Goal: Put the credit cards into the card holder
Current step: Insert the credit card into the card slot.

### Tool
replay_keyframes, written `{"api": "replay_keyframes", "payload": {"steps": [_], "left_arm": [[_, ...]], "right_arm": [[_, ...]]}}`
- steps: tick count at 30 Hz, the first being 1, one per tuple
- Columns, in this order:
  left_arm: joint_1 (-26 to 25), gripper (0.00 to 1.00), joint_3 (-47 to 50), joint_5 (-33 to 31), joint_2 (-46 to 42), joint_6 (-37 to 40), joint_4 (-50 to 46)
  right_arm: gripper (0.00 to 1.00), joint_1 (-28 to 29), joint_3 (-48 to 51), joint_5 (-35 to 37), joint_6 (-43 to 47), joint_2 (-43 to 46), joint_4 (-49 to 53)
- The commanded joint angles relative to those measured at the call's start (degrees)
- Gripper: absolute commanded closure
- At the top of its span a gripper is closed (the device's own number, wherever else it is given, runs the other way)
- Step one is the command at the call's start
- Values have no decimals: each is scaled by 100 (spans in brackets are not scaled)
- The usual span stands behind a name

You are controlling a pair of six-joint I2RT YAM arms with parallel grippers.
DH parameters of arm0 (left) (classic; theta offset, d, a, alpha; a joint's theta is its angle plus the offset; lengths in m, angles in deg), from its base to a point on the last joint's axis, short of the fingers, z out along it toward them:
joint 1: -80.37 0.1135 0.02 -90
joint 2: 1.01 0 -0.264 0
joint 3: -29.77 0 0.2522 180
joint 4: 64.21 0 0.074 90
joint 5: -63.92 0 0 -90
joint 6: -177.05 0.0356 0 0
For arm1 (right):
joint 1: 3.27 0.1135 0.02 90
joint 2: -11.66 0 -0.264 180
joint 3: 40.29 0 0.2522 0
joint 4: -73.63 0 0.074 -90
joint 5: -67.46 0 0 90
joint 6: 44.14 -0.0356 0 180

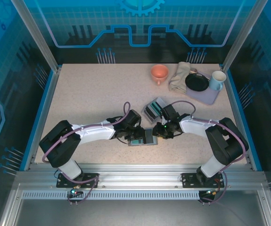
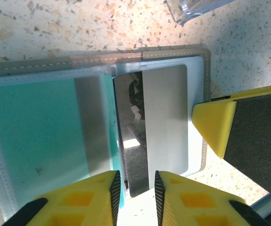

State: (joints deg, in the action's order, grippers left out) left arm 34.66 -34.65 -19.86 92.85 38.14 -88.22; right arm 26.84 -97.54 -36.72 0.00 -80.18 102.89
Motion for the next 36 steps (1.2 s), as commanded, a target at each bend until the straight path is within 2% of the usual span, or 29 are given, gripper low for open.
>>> {"api": "replay_keyframes", "payload": {"steps": [1, 8, 12, 18, 29, 34, 36], "left_arm": [[-24, 76, -184, 14, 155, 171, -68], [-43, 84, -671, -71, 590, 193, -471], [-60, 92, -956, -367, 847, 117, -1007], [-125, 92, -978, -524, 830, 139, -1147], [-295, 96, -1596, -601, 1477, 333, -1645], [-298, 95, -1348, -382, 1256, 304, -1181], [-298, 93, -1238, -482, 1075, 258, -1102]], "right_arm": [[72, 232, 56, -282, -13, -203, -127], [74, 249, 53, -274, -20, -247, -153], [74, 249, 77, -269, -28, -239, -162], [74, 257, 90, -254, -24, -274, -162], [74, 285, 127, -279, -44, -283, -199], [74, 284, 156, -298, -79, -266, -250], [74, 282, 158, -299, -81, -226, -241]]}}
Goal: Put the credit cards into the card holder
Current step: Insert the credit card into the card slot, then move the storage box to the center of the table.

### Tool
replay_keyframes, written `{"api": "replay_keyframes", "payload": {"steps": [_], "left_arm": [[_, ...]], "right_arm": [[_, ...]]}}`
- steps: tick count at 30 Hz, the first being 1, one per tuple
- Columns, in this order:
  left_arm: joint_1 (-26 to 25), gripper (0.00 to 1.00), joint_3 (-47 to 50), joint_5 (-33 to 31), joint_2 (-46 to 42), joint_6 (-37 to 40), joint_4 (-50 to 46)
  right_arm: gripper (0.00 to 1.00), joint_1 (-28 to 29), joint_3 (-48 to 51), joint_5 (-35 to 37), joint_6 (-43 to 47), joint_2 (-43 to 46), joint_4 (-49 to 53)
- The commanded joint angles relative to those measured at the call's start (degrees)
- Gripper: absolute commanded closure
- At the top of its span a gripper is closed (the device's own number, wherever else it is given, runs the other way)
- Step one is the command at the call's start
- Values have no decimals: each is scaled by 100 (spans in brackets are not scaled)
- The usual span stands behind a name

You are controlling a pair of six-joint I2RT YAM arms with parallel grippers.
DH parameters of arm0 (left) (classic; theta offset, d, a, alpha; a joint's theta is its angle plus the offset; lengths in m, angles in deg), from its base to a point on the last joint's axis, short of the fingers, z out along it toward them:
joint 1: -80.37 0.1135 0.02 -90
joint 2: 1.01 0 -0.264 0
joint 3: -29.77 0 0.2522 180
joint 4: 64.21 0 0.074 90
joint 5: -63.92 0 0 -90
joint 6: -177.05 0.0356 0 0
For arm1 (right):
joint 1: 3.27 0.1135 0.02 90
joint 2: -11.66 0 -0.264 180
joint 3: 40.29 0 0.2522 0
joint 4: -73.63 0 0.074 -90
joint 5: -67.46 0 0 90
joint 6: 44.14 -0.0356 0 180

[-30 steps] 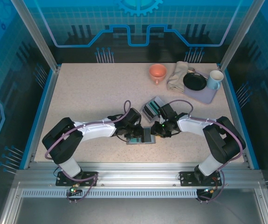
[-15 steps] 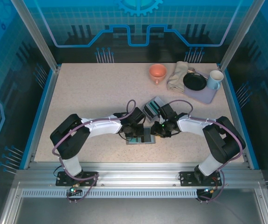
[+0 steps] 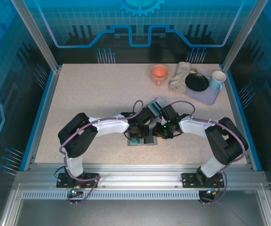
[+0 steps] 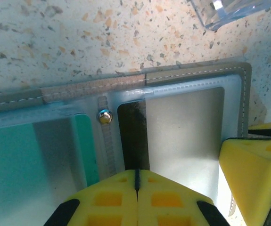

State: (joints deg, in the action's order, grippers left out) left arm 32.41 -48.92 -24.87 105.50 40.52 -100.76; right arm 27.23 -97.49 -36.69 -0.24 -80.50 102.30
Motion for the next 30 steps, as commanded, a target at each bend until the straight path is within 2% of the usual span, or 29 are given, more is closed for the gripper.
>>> {"api": "replay_keyframes", "payload": {"steps": [1, 7, 8, 12, 17, 20, 24, 30], "left_arm": [[-73, 92, 214, -33, -266, 15, 154], [-51, 83, 468, -393, -1071, -30, 162], [-26, 81, 511, -474, -1195, -41, 127], [198, 74, 724, -408, -1561, -95, 203], [640, 67, 1019, 96, -1813, -255, 566], [888, 59, 1120, 415, -1861, -336, 768], [1199, 54, 1227, 968, -1803, -547, 1145], [1314, 52, 1236, 1123, -1750, -656, 1188]], "right_arm": [[73, 246, 143, -311, -65, -161, -169], [68, 181, 3, -113, 169, 433, 270], [65, 131, -81, 23, 286, 590, 505], [40, -211, -495, 525, 801, 1225, 1324], [22, -862, -1113, 838, 1527, 1540, 1635], [18, -1269, -1630, 951, 1974, 1119, 1672], [17, -1614, -2470, 550, 2307, 174, 1574], [16, -1758, -3703, -237, 2601, -1356, 1875]]}}
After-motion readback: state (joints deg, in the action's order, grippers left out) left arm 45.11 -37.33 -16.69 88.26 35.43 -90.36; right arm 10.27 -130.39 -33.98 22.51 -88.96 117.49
